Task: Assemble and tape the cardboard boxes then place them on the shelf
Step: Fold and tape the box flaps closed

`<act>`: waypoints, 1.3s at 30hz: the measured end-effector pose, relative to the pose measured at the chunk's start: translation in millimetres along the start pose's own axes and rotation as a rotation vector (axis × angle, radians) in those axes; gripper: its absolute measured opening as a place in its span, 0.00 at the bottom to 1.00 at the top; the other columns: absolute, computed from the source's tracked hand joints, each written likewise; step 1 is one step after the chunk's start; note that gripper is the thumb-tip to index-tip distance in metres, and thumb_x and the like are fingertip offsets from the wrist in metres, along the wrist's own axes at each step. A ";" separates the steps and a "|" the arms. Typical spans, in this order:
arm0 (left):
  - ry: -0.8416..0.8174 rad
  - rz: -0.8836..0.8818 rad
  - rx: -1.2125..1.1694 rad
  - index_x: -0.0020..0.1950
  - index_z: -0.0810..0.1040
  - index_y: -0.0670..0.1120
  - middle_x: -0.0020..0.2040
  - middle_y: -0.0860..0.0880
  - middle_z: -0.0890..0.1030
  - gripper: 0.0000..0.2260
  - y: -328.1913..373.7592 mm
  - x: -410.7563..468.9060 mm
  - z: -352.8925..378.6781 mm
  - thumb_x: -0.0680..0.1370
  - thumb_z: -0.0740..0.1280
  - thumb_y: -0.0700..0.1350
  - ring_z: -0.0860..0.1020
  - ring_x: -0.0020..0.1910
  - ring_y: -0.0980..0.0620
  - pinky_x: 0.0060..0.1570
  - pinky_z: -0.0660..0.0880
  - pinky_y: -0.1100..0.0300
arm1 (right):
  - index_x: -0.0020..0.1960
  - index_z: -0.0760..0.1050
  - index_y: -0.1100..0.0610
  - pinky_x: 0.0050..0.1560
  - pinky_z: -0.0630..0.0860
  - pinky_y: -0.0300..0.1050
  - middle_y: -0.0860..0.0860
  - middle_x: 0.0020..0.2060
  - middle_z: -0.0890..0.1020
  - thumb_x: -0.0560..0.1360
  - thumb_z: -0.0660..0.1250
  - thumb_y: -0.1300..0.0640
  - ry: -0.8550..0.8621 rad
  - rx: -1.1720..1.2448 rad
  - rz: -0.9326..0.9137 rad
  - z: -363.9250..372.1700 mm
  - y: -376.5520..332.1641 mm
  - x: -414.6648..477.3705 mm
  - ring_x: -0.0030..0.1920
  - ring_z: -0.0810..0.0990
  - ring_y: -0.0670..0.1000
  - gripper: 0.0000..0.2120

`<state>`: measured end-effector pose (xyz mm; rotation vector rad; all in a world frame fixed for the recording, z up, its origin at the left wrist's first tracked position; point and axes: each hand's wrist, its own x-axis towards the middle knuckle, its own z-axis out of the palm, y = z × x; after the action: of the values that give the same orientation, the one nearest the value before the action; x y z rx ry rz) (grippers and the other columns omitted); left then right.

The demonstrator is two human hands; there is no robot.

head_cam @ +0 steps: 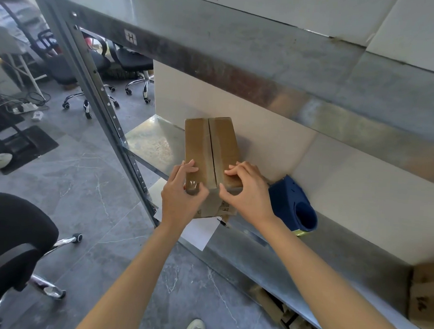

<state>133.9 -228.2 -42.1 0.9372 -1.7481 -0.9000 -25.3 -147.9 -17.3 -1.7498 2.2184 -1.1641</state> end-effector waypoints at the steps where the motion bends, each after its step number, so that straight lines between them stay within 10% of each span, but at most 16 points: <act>1: 0.008 -0.001 0.002 0.56 0.79 0.45 0.58 0.54 0.78 0.14 -0.2 1.1 -0.6 0.71 0.71 0.38 0.77 0.55 0.63 0.46 0.82 0.47 | 0.52 0.78 0.56 0.54 0.77 0.44 0.47 0.54 0.79 0.72 0.71 0.49 -0.001 0.007 0.012 -0.1 -0.1 0.7 0.62 0.73 0.48 0.14; 13: -0.228 -0.052 -0.078 0.61 0.79 0.48 0.65 0.59 0.75 0.13 -6.5 10.1 -26.5 0.81 0.63 0.34 0.71 0.70 0.53 0.64 0.76 0.50 | 0.58 0.79 0.49 0.58 0.61 0.21 0.41 0.59 0.79 0.79 0.65 0.53 -0.157 0.113 0.018 -18.0 19.7 7.2 0.63 0.69 0.32 0.09; 30: -0.281 -0.085 -0.124 0.62 0.79 0.44 0.67 0.53 0.75 0.13 -5.6 13.7 -29.8 0.82 0.61 0.33 0.70 0.71 0.52 0.65 0.75 0.48 | 0.60 0.78 0.48 0.68 0.70 0.42 0.45 0.61 0.78 0.82 0.60 0.60 -0.183 0.224 0.069 -22.0 21.0 7.6 0.66 0.71 0.39 0.12; 34: -0.376 -0.103 -0.159 0.63 0.79 0.44 0.69 0.51 0.75 0.13 -8.7 18.0 -40.7 0.82 0.62 0.35 0.68 0.73 0.51 0.69 0.72 0.47 | 0.69 0.71 0.39 0.65 0.68 0.36 0.40 0.63 0.76 0.81 0.64 0.52 -0.304 0.256 0.079 -33.6 21.0 8.4 0.65 0.71 0.38 0.18; 39: -0.424 -0.142 -0.212 0.63 0.79 0.43 0.69 0.51 0.75 0.18 -6.3 22.4 -47.2 0.79 0.59 0.28 0.69 0.73 0.53 0.71 0.69 0.50 | 0.71 0.63 0.35 0.63 0.63 0.29 0.34 0.66 0.73 0.76 0.64 0.66 -0.436 0.204 0.090 -43.0 26.2 10.3 0.68 0.67 0.33 0.33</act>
<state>173.2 -258.7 -24.8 0.7757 -1.9015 -1.4294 -71.1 -133.6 1.2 -1.6157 1.8336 -0.8534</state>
